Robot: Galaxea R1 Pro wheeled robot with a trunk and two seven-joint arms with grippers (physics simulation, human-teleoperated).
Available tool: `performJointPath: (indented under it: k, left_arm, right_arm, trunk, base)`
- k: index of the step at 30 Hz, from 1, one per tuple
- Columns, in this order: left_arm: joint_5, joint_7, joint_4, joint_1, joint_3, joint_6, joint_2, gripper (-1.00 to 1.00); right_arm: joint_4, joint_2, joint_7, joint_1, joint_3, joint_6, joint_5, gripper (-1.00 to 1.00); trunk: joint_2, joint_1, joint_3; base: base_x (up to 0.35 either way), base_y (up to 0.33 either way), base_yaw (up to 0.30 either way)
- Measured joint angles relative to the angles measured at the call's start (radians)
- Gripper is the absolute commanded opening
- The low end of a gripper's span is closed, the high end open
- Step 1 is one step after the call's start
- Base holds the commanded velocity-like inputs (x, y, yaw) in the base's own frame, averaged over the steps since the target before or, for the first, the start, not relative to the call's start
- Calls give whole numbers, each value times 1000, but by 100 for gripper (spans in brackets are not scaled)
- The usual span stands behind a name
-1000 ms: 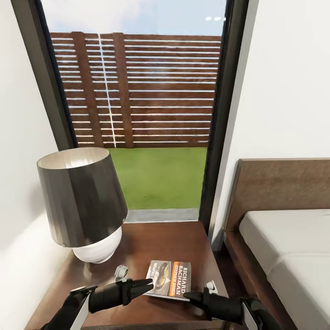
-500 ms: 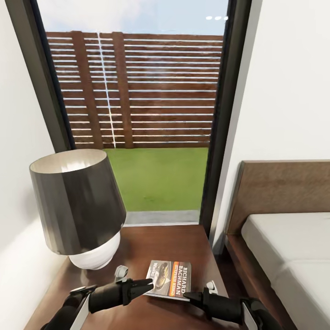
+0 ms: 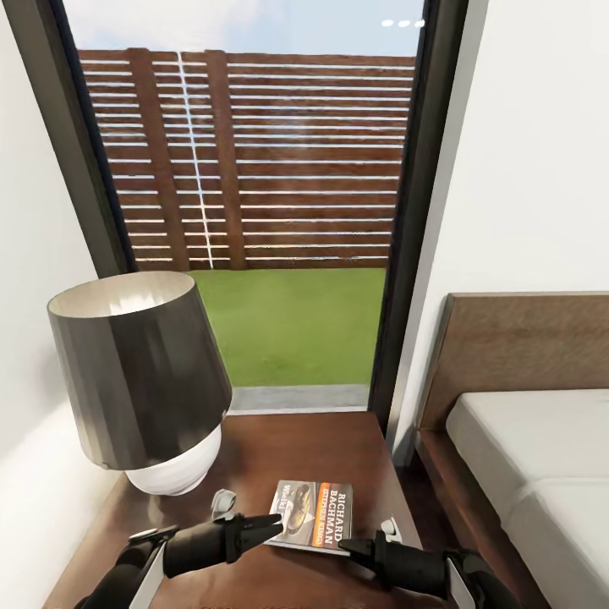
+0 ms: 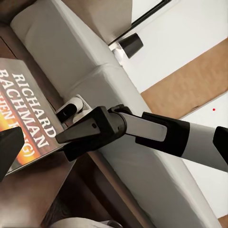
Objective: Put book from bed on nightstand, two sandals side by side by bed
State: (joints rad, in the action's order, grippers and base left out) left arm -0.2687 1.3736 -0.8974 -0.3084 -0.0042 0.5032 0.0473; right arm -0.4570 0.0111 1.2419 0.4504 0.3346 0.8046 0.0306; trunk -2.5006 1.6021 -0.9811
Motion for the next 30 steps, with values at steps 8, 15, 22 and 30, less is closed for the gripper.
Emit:
performJointPath:
  k: [8, 15, 22, 30]
  left_arm:
    - [0, 0, 0, 0, 0, -1, 0, 100]
    - [0, 0, 0, 0, -1, -1, 0, 100]
    - [0, 0, 0, 0, 0, -1, 0, 100]
    - [0, 0, 0, 0, -1, -1, 0, 100]
  right_arm:
    - [0, 0, 0, 0, 0, 0, 0, -100]
    - [-1, 0, 11, 1, 3, 0, -10, -100]
    - [-1, 0, 11, 1, 3, -1, -10, -100]
    - [-1, 0, 11, 1, 3, -1, -10, -100]
  trunk:
    - [0, 0, 0]
    - [-1, 1, -11]
    - [-1, 1, -11]
    - [-1, 1, -11]
  base:
    - [0, 0, 0]
    - [0, 0, 0]
    - [0, 0, 0]
    - [0, 0, 0]
